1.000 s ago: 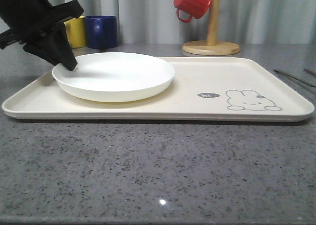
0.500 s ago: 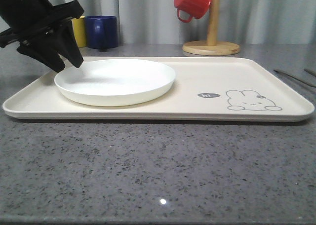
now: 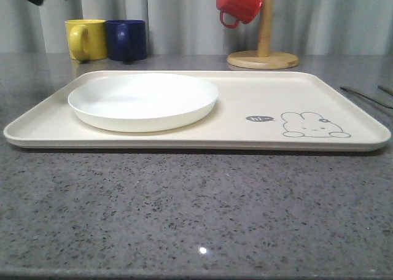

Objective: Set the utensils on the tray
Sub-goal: 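Release the plate and raise the left gripper away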

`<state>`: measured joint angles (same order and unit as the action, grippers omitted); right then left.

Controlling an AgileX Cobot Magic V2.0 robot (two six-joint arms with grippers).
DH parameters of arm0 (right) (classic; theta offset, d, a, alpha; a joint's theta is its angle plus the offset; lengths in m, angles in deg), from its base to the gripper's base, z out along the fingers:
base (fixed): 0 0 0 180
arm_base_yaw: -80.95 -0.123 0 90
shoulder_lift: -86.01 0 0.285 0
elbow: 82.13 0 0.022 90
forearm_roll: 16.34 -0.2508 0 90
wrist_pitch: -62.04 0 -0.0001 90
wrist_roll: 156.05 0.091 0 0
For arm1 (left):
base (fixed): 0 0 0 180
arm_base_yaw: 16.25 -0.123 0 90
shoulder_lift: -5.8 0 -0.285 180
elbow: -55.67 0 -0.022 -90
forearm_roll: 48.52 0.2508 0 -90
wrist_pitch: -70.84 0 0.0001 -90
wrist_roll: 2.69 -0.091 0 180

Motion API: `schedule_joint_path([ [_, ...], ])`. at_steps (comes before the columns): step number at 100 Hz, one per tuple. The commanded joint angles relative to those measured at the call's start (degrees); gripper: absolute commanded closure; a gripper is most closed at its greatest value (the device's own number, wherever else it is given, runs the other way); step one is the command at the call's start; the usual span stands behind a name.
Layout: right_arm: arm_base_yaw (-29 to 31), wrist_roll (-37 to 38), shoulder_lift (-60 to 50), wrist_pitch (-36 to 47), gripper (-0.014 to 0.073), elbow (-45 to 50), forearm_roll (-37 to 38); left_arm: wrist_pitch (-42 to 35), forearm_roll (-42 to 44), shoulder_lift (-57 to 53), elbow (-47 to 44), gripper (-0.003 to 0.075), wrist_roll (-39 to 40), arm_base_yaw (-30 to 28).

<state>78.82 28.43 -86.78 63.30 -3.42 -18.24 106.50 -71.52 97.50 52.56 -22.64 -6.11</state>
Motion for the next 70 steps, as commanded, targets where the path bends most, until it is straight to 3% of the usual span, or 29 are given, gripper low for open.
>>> schedule_joint_path([
  [1, 0.4, -0.5, -1.3, 4.8, 0.0662, -1.0, 0.1, -7.7, 0.6, -8.3, -2.8, 0.0415, 0.1, -1.0],
  [49, 0.4, -0.5, -1.3, 4.8, 0.0662, -1.0, 0.1, -29.4, 3.4, -41.9, -35.6, 0.0415, -0.1, -1.4],
  [70, 0.4, -0.5, -1.3, 4.8, 0.0662, -1.0, 0.1, -32.4, 4.0, -53.0, -45.8, 0.0416, -0.1, -1.4],
])
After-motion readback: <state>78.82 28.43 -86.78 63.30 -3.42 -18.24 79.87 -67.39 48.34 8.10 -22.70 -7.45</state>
